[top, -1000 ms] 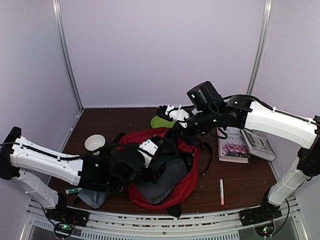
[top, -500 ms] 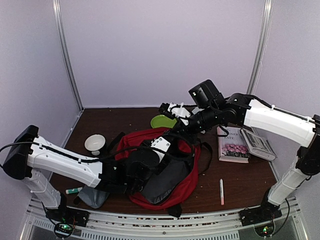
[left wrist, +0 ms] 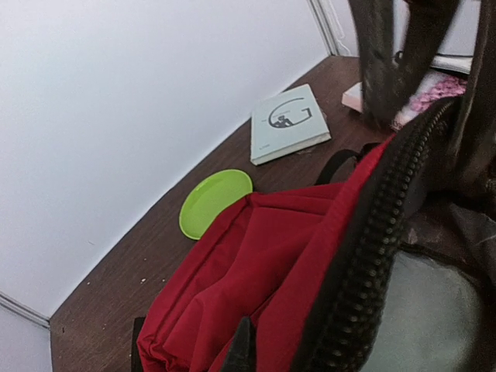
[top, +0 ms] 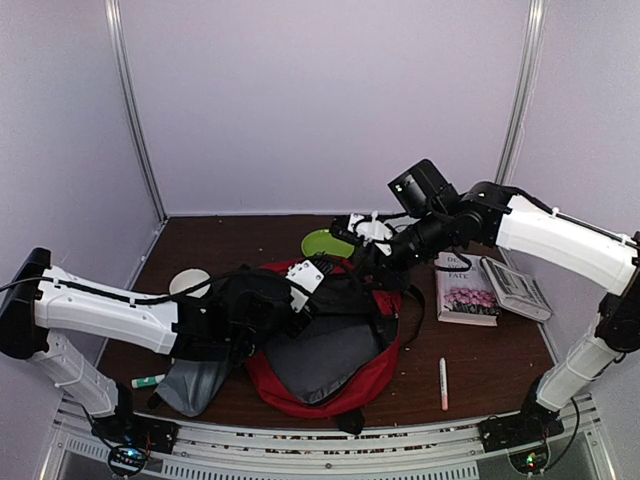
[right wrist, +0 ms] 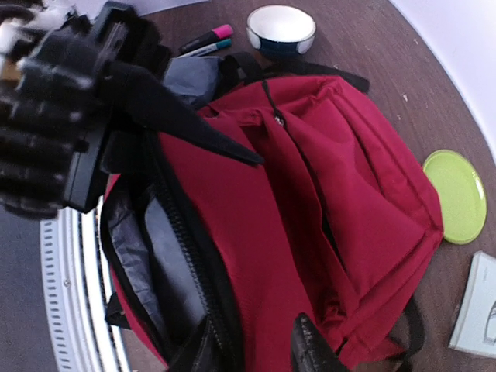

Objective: Pack the student bag
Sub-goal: Pass from the right arm to the left, then grab the book from the book.

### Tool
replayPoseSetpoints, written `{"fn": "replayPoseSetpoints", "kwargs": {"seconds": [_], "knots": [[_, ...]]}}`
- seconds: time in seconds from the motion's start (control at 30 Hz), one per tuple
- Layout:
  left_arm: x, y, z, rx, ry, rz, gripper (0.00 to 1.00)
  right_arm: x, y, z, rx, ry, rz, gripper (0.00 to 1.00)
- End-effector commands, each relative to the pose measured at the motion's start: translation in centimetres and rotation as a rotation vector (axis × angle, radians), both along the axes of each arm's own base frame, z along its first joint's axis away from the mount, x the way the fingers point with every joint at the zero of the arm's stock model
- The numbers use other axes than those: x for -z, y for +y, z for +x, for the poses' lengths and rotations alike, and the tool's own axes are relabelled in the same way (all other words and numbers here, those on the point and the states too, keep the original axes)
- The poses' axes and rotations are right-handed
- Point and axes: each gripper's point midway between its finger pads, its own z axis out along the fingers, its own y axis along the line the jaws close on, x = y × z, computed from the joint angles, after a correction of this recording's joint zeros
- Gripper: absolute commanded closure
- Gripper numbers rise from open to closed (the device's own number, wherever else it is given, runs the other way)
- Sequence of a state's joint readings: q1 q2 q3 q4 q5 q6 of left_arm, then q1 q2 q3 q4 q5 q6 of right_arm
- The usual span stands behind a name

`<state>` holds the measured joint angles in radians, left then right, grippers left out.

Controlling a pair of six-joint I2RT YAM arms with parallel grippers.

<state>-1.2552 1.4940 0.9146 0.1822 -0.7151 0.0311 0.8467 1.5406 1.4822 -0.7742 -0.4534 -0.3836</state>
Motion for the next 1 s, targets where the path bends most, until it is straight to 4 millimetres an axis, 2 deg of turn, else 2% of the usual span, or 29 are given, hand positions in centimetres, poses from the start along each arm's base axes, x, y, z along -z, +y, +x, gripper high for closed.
{"fn": "replayPoseSetpoints", "kwargs": {"seconds": [0.0, 0.1, 0.2, 0.3, 0.33, 0.47, 0.6, 0.77, 0.97], "knots": [[-1.1, -1.3, -0.2, 0.086, 0.052, -0.048, 1.00, -1.3, -6.1, 0.5, 0.087, -0.027, 0.010, 0.57], [-0.8, -1.4, -0.1, 0.086, 0.072, -0.053, 1.00, -0.4, -11.9, 1.9, 0.240, -0.119, -0.049, 0.44], [-0.8, -1.4, 0.0, 0.072, 0.080, -0.063, 1.00, 2.2, -18.5, 3.2, 0.423, -0.191, -0.186, 0.41], [-1.2, -1.3, 0.2, 0.062, 0.087, -0.084, 1.00, 4.4, -24.7, 3.7, 0.593, -0.178, -0.250, 0.38], [-1.4, -1.4, 0.3, 0.063, 0.093, -0.093, 1.00, 5.4, -27.6, 3.8, 0.671, -0.189, -0.303, 0.35], [-1.7, -1.5, 0.4, 0.060, 0.109, -0.109, 1.00, 8.2, -34.0, 3.5, 0.832, -0.277, -0.480, 0.18], [-1.7, -1.3, 0.4, 0.060, 0.117, -0.118, 1.00, 10.5, -36.9, 3.2, 0.904, -0.310, -0.618, 0.11], [-2.0, -0.8, 0.4, 0.057, 0.115, -0.128, 1.00, 12.9, -39.6, 3.9, 0.977, -0.275, -0.744, 0.15], [-2.2, -0.1, 0.4, 0.044, 0.116, -0.153, 1.00, 14.6, -40.7, 5.0, 0.958, -0.282, -0.808, 0.15]]}}
